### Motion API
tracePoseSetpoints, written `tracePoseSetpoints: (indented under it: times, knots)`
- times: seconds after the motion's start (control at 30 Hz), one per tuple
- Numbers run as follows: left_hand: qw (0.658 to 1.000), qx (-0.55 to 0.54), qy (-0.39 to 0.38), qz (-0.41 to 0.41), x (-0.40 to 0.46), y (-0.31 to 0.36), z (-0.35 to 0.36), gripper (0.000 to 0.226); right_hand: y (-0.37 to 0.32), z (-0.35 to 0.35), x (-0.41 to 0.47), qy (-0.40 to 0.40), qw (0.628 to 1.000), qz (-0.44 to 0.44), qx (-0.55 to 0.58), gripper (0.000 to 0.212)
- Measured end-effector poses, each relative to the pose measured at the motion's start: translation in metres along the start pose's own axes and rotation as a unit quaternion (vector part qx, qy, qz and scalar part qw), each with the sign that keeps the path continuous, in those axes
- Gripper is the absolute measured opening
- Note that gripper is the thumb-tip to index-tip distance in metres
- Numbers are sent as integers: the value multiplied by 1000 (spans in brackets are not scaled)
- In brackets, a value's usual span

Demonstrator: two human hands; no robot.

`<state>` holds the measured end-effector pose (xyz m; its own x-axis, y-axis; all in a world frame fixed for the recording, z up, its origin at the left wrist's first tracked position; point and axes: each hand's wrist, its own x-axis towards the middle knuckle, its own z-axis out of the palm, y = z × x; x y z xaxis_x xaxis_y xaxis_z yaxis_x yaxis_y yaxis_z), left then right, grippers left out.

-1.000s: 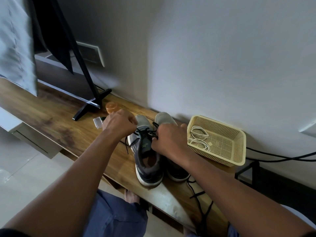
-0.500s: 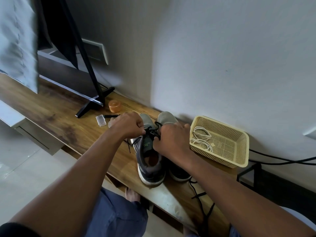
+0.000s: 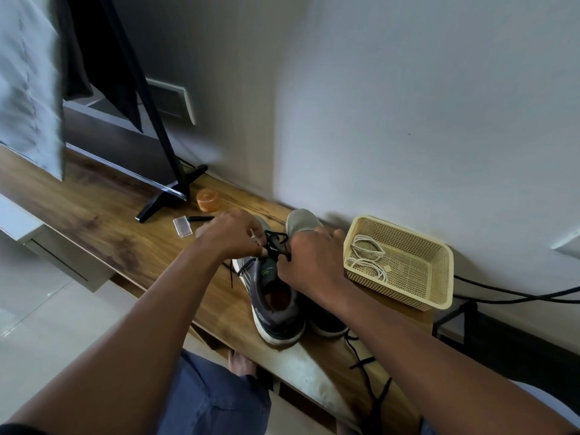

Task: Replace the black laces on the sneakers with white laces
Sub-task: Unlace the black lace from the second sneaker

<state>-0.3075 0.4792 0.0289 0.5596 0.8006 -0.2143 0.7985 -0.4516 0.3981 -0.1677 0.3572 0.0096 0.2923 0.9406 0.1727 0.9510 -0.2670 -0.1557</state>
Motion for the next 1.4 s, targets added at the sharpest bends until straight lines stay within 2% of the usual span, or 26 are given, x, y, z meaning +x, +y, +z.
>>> tracePoseSetpoints:
  times: [0.27,0.43,0.47,0.53,0.63,0.7,0.8,0.97,1.03,1.1,1.17,1.23,1.3,1.4]
  knots:
    - [995,62,40,-69,0,6,2,18,0,-2,1,-12,1000,6,2,29]
    - [955,94,158,-232,-3,-10,-10,19,2,-2,0,-22,1000,9,-1,28]
    - [955,93,163,-230,-3,-13,-10,18,2,-2,0,-25,1000,10,1,28]
    - [971,57,154,-176,-2,-17,-9,11,1,-2,0,-28,1000,11,4,28]
    - [997,-23,64,-43,0,-14,-6,16,0,-1,1,-22,1000,4,6,29]
    - [1000,-24,11,2,2,-7,-2,16,0,-1,2,-16,1000,-2,3,32]
    - [1000,-7,-11,1,5,-2,6,13,2,0,2,-13,1000,-9,-6,35]
    - [999,26,0,-19,3,1,5,11,2,-2,2,-20,1000,-7,-7,32]
    - [994,45,61,-77,2,0,1,9,3,-3,2,-22,1000,-3,-7,31]
    - [974,73,137,-168,0,-4,-4,9,6,-4,2,-27,1000,-1,-9,30]
    - [958,99,164,-215,-1,-10,-6,17,8,-3,2,-28,1000,-1,-6,31]
    - [966,82,157,-190,-1,-12,-4,13,7,-1,1,-32,1000,-2,1,32]
    - [984,29,131,-116,-1,-12,-4,5,4,1,1,-28,1000,-6,8,32]
    - [999,-8,43,-20,2,-8,-3,13,4,2,2,-20,1000,-6,12,33]
